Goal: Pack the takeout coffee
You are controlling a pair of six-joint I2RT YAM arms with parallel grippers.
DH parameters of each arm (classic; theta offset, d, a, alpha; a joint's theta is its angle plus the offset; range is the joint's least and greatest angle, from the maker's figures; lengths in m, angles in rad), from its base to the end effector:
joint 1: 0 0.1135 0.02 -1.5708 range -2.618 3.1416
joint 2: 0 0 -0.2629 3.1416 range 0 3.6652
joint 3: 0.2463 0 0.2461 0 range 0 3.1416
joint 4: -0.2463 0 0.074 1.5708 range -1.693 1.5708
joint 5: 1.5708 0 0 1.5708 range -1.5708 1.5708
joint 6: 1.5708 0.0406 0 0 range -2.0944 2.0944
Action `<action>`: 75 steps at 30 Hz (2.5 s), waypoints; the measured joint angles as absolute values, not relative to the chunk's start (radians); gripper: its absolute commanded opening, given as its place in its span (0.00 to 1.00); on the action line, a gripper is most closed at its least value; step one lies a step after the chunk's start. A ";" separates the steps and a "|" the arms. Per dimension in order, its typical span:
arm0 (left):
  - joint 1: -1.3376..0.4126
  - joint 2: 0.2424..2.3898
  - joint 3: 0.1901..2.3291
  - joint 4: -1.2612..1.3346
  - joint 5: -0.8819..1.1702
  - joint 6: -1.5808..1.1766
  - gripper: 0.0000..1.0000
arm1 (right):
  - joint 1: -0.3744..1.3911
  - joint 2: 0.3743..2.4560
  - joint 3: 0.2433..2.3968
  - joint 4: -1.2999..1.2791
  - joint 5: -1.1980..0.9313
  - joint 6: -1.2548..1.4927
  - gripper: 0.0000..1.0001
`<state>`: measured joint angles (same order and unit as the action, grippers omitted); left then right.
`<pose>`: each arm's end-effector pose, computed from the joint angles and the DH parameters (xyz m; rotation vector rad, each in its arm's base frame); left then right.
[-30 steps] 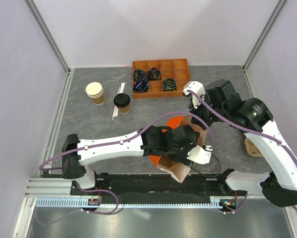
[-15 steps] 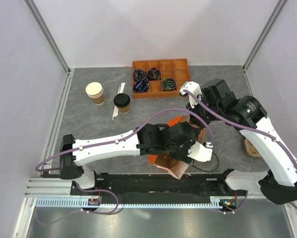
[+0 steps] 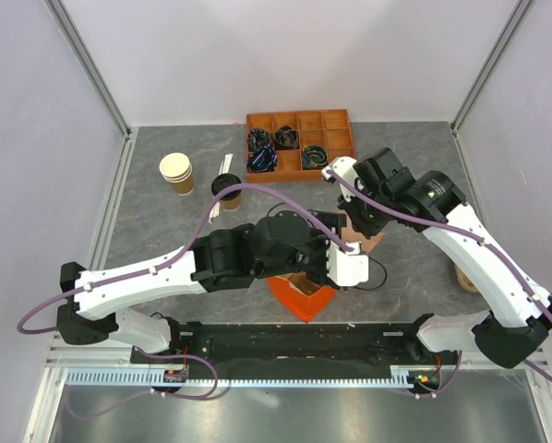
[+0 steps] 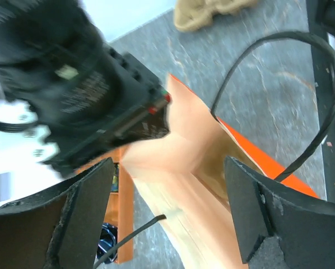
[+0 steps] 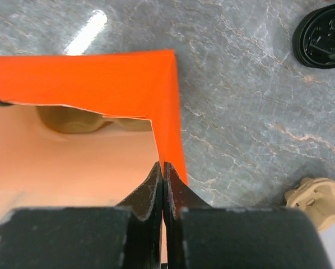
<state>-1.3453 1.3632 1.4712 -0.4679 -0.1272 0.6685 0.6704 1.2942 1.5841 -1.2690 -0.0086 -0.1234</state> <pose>0.0729 -0.2947 0.4159 1.5938 1.1090 -0.3292 0.1751 0.1392 0.3970 -0.9947 2.3646 0.2218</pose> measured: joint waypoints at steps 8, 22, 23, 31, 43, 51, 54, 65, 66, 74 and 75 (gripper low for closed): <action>-1.224 1.313 1.433 -0.458 -0.074 0.543 1.00 | 0.667 1.312 1.586 -1.248 0.023 -0.157 0.74; -0.941 1.063 1.214 -0.319 0.175 0.260 1.00 | 0.652 1.390 1.754 -1.300 -0.012 -0.216 0.69; -0.941 1.044 1.209 -0.310 0.184 0.253 1.00 | 0.652 1.398 1.754 -1.306 -0.024 -0.216 0.64; -0.862 1.009 1.197 -0.297 0.154 0.162 0.99 | 0.641 1.364 1.612 -1.291 -0.037 -0.223 0.00; -0.606 1.061 1.157 -0.352 0.135 0.074 0.98 | 0.638 0.982 1.493 -1.122 -0.036 -0.276 0.00; -0.588 1.093 1.147 -0.375 0.141 0.046 0.92 | 0.638 1.060 1.483 -1.107 0.019 -0.289 0.00; -0.521 1.159 1.199 -0.439 0.196 0.021 0.94 | 0.636 1.132 1.483 -1.113 0.072 -0.283 0.00; -0.336 1.596 1.654 -0.792 0.291 0.028 1.00 | 0.488 1.256 1.497 -1.164 0.113 -0.244 0.00; -0.318 1.641 1.701 -0.836 0.292 0.039 1.00 | 0.463 1.278 1.499 -1.169 0.112 -0.235 0.00; -0.247 1.804 1.855 -0.998 0.289 0.119 1.00 | 0.389 1.323 1.538 -1.173 0.063 -0.197 0.61; -0.244 1.808 1.860 -1.008 0.292 0.123 1.00 | 0.389 1.323 1.541 -1.176 0.051 -0.205 0.71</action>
<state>-0.2436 1.8084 1.8599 -1.0077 0.2924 0.1230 0.3885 1.3228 1.5414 -1.1763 0.0509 -0.2050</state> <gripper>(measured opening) 0.994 0.431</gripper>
